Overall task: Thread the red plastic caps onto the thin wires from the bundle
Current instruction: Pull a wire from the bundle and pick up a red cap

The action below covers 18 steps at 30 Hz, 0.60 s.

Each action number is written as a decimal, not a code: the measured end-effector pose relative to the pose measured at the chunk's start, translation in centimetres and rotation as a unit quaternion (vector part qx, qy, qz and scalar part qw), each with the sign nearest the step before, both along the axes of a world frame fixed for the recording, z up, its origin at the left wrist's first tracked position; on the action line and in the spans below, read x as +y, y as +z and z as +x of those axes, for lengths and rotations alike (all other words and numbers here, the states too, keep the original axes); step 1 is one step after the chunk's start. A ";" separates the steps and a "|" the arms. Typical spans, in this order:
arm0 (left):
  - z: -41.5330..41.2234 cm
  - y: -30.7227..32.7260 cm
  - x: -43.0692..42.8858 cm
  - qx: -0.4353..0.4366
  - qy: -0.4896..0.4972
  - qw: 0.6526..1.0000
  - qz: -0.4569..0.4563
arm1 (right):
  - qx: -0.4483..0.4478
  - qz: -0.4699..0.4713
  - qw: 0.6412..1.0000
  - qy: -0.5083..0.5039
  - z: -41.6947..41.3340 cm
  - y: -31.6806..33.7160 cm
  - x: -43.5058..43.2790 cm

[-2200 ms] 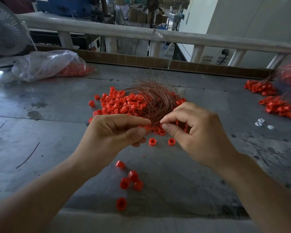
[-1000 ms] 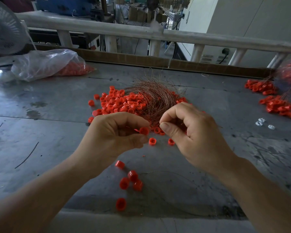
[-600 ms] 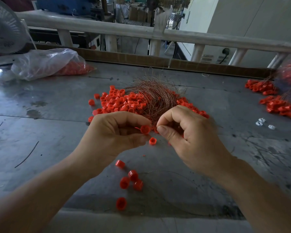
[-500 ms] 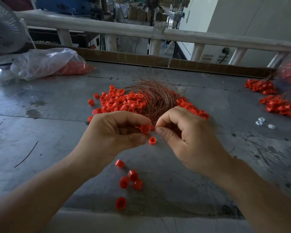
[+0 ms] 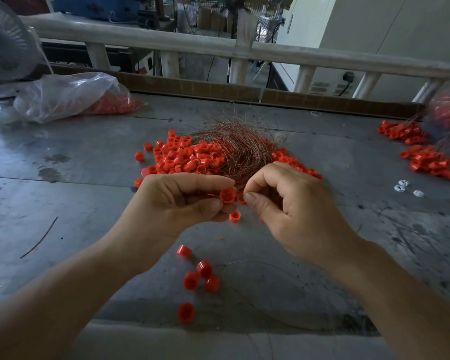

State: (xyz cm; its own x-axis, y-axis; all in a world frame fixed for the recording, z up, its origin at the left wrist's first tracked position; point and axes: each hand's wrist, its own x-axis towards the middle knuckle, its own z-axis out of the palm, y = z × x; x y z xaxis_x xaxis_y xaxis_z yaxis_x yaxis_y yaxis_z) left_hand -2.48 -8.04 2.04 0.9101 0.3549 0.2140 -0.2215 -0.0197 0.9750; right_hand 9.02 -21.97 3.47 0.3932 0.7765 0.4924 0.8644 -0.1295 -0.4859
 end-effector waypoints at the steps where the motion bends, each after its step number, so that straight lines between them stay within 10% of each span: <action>1: -0.1 0.0 0.0 0.001 0.001 1.000 0.000 | -0.001 -0.001 1.000 -0.002 0.0 0.0 0.0; 18: 0.2 0.1 -0.1 0.007 0.006 1.000 0.000 | 0.008 -0.018 1.000 0.010 -0.2 0.2 0.0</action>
